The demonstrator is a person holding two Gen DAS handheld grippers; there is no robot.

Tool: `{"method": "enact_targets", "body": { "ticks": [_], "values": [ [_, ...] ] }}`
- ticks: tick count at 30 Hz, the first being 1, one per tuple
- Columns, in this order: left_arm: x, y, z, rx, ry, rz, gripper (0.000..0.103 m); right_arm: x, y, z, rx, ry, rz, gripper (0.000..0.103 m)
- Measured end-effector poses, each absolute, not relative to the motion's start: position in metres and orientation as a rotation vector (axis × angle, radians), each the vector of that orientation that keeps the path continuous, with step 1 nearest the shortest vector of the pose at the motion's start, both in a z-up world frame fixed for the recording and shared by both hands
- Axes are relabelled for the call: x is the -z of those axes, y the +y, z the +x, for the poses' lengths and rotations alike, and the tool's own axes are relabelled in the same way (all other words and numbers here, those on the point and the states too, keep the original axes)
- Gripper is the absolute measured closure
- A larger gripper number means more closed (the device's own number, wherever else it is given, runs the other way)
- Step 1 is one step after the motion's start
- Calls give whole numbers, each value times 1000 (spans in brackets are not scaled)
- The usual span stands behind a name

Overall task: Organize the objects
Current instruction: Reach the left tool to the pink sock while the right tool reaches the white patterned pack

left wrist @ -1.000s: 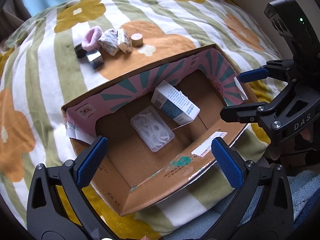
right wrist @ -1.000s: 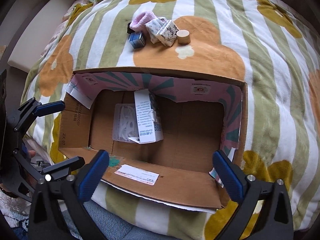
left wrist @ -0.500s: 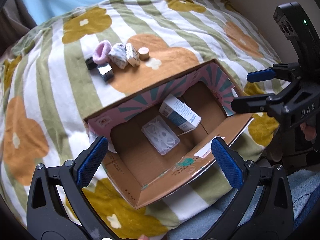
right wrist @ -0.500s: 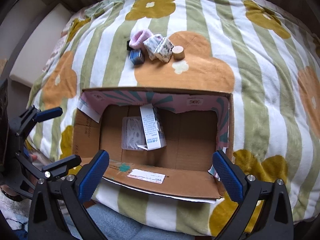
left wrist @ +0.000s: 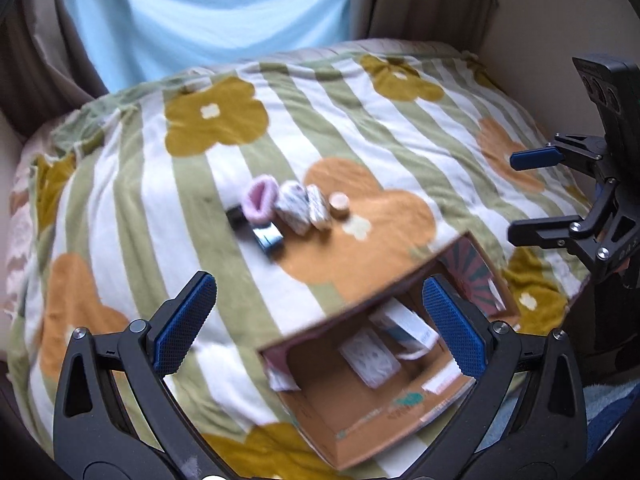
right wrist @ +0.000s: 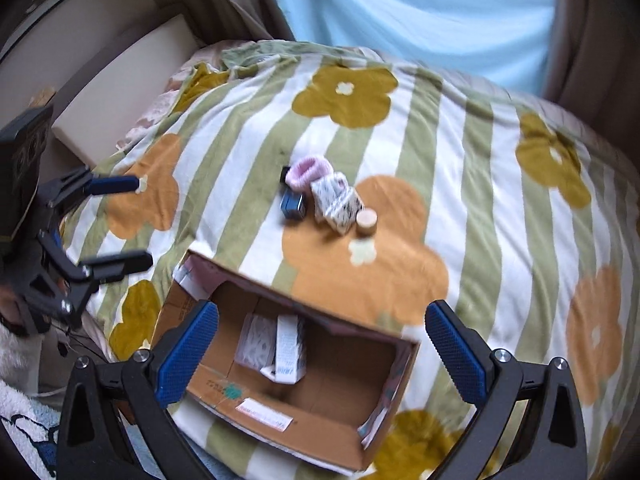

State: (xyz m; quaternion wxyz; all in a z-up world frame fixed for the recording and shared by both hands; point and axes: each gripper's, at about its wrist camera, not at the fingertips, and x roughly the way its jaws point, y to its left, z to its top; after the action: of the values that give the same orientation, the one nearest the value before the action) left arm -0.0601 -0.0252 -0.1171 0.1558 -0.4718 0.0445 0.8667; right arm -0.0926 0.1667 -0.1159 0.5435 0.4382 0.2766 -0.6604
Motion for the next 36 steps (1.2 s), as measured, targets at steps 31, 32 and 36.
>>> {"method": "enact_targets", "body": {
  "ticks": [31, 32, 36],
  "values": [
    [318, -43, -287, -2417, 147, -1527, 10, 308, 11, -167, 1191, 823, 809, 0],
    [321, -44, -288, -2413, 144, -1532, 10, 311, 9, -167, 1185, 825, 807, 0],
    [329, -43, -293, -2392, 139, -1538, 17, 319, 3, -165, 1173, 836, 783, 2]
  ]
}}
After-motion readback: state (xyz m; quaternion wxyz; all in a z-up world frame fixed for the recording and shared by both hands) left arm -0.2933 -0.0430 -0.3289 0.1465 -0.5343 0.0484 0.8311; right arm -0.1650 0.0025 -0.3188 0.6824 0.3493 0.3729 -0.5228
